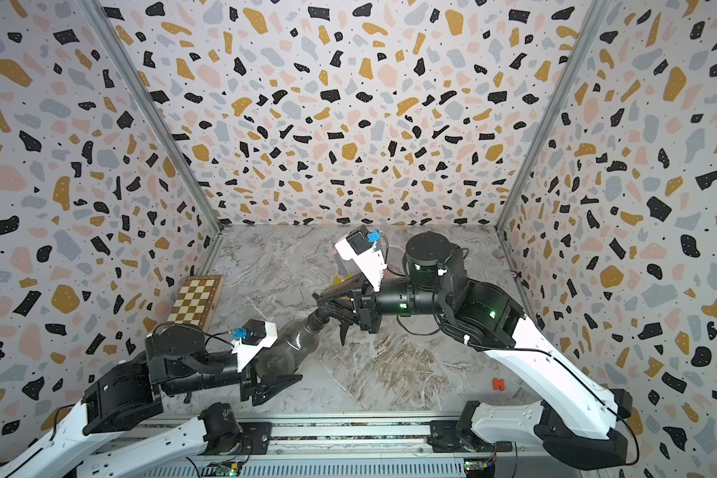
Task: Attach spray nozzles to spray bottles
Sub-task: Screw the spray nozzle on the spray bottle.
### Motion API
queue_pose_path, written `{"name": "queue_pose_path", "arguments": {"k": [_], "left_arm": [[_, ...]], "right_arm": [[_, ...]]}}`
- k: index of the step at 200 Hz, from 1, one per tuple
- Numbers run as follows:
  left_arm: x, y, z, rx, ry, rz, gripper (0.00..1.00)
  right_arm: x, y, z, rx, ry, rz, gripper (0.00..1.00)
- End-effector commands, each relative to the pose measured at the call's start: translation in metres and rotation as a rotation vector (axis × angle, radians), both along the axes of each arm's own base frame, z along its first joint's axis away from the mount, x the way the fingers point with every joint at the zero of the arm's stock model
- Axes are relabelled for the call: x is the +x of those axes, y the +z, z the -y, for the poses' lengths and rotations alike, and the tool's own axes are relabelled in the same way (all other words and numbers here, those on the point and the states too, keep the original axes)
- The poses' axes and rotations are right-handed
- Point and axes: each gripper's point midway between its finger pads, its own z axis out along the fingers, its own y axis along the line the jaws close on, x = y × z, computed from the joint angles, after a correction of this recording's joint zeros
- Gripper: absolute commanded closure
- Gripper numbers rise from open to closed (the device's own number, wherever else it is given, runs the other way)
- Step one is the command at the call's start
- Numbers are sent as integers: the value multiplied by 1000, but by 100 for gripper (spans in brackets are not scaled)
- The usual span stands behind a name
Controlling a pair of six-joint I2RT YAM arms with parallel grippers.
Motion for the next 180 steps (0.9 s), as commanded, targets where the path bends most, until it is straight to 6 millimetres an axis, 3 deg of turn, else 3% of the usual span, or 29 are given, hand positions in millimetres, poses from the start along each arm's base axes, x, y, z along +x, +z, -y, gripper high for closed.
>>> {"name": "queue_pose_path", "arguments": {"k": [1,19,52,112,159,180], "left_arm": [[28,61,8,-157,97,189,100],[38,56,11,-132,137,193,100],[35,49,17,-121,101,174,100],[24,38,14,-104,67,125,100],[21,40,15,-163,60,107,100],[22,40,16,-188,68,98,100]], "right_arm": [[12,-43,-17,-92,-110,-199,100],[12,-55,-26,-93,-162,-283,100],[22,-49,-32,-100,-240,-301,100],[33,-4,-17,-50,-289,-132,72],[24,38,-6,39,-241,18,45],[17,58,3,87,-224,94,38]]}}
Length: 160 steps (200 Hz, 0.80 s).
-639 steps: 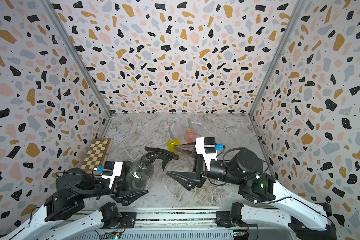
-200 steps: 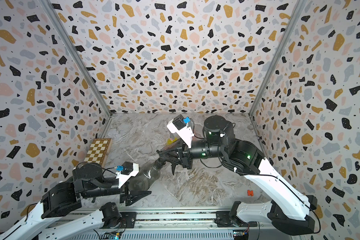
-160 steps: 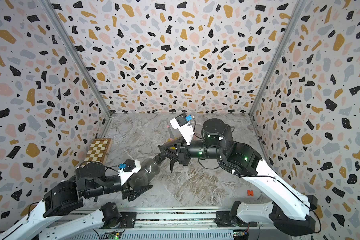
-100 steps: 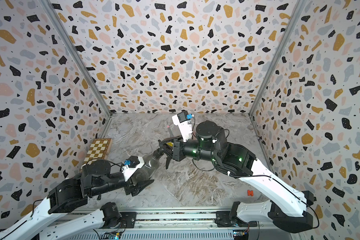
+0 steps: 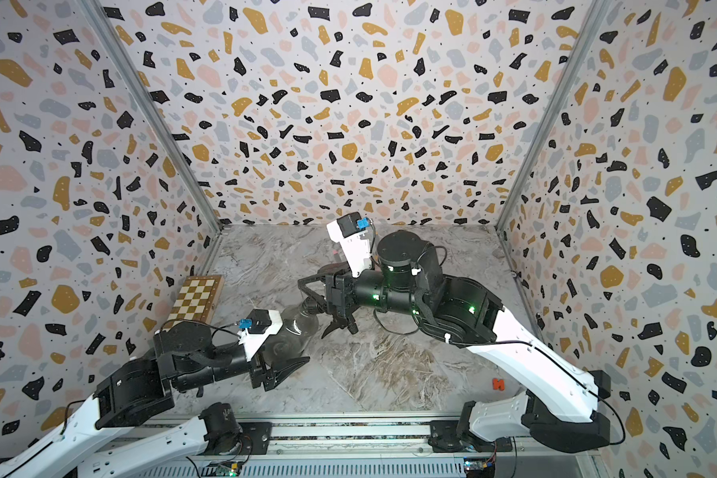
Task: Attach spray nozzles to spray bottles
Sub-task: Screw the spray nozzle on the spray bottle.
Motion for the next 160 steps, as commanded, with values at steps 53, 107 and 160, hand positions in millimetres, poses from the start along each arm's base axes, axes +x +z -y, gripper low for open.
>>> {"name": "queue_pose_path", "arguments": {"k": [53,107,160], "left_arm": [[3,33,8,-213,4,48,100],[4,38,12,-267,-4,61,100],[-15,43,19,-289,-124,69,100]], "right_arm": [[-37,71,53,194,61,320,24],[-42,44,58,186,79,334,20],[-46,31,61,211,94,372,16]]}}
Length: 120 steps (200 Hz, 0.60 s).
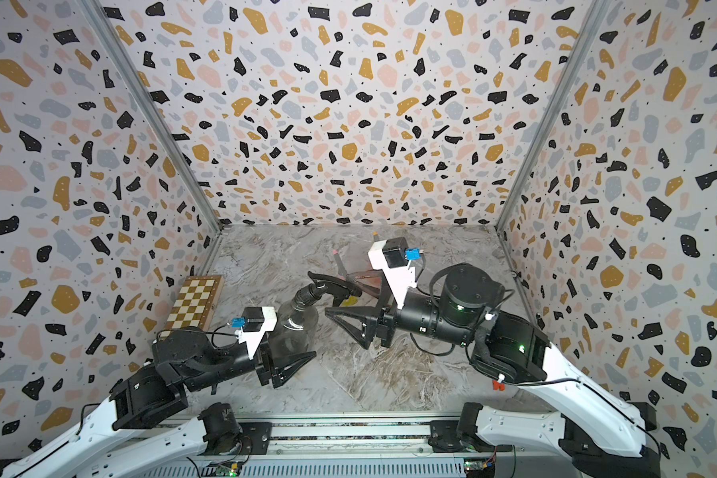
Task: Attach spray nozzles to spray bottles
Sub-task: Screw the spray nozzle on the spray bottle.
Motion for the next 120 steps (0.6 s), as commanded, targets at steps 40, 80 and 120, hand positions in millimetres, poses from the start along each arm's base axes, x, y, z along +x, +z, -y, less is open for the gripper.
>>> {"name": "queue_pose_path", "arguments": {"k": [40,80,120], "left_arm": [[-18,21,5,-77,-106,51,100],[-17,19,6,-71,-103,48,100],[-17,21,6,-76,-105,47,100]], "right_arm": [[-20,31,9,124,80,90,16],[-29,30,0,123,151,78,30],[-23,24,-3,112,134,56,47]]}}
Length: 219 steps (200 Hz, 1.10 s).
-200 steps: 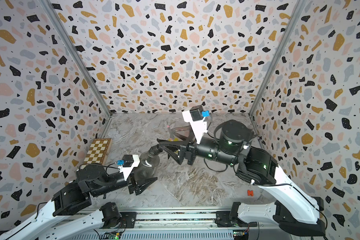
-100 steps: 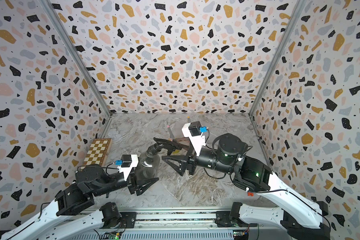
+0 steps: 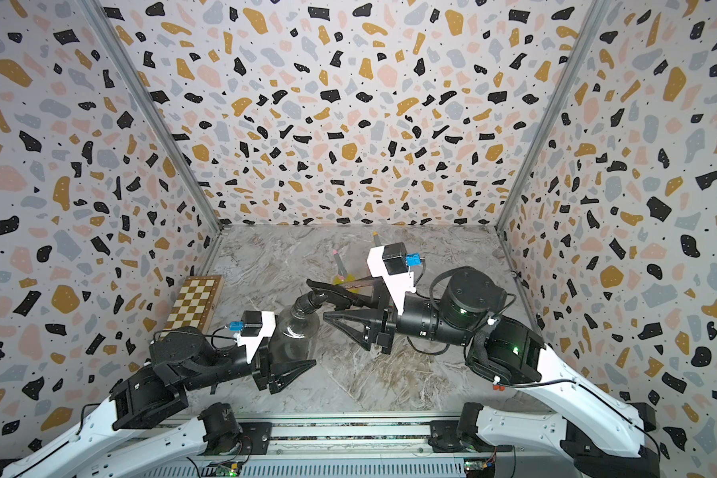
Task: Attach spray nozzles to spray bottles
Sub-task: Screw the spray nozzle on the spray bottle.
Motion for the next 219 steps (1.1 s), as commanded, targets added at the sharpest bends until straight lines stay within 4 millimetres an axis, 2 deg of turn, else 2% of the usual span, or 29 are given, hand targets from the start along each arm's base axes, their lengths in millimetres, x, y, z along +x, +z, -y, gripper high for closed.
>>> {"name": "queue_pose_path", "arguments": {"k": [1,40,67,76,111,153,186,219], "left_arm": [[-4,16,1,-59,-21,40,100],[-5,14,3,-40,-35,34,100],[-6,10,2,-7,-39,32,100],[-7,9,1,5,-38,36,100],[-13,-1,-1,75,-70,39,100],[-19,4,-7,80,-84,59,100],[-10,13,-8,49,-28,69,100],[3,24,-8,-20,40,63,100]], "right_arm": [[-3,7,1,29,14,5,47],[1,8,-2,14,4,-12,64],[4,3,-8,-46,9,-40,89],[6,0,-9,-75,4,-48,100],[16,-12,-4,-211,-8,-49,100],[3,-25,-8,-289,124,-45,100],[2,-35,-15,-313,161,-73,100],[4,-46,-19,-310,118,-114,100]]}}
